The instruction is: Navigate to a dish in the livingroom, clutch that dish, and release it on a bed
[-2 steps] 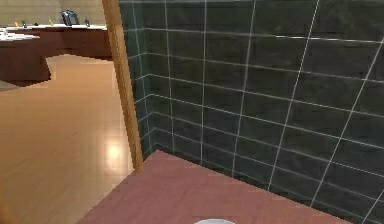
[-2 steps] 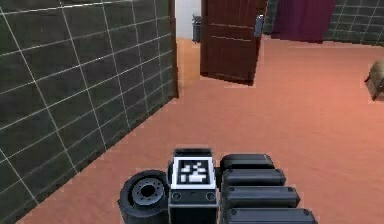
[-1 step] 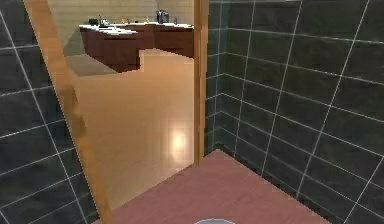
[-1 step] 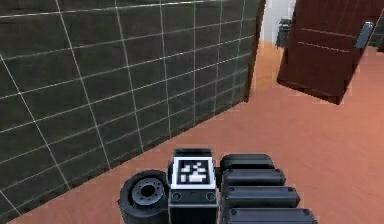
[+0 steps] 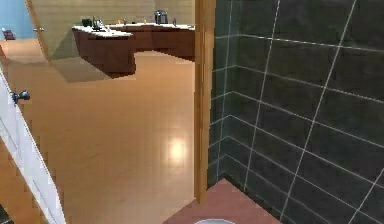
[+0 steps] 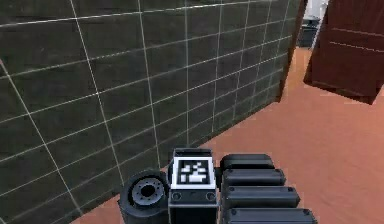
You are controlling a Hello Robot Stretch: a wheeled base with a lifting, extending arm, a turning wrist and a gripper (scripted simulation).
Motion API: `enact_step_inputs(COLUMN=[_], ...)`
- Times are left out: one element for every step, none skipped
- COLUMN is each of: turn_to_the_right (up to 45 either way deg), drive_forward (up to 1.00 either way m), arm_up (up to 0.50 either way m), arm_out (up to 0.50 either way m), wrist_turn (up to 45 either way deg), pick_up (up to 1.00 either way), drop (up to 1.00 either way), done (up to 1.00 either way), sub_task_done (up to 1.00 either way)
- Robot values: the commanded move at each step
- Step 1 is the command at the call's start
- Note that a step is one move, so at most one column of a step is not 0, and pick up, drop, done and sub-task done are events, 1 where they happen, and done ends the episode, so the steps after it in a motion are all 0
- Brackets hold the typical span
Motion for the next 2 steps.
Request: enact_step_inputs(turn_to_the_right=[0.0, -42.0], drive_forward=[0.75, 0.0], arm_up=[0.0, 0.0], arm_out=[0.0, 0.0], wrist_turn=[0.0, 0.0], pick_up=[0.0, 0.0], drop=[0.0, 0.0], done=[0.0, 0.0], sub_task_done=[0.0, 0.0])
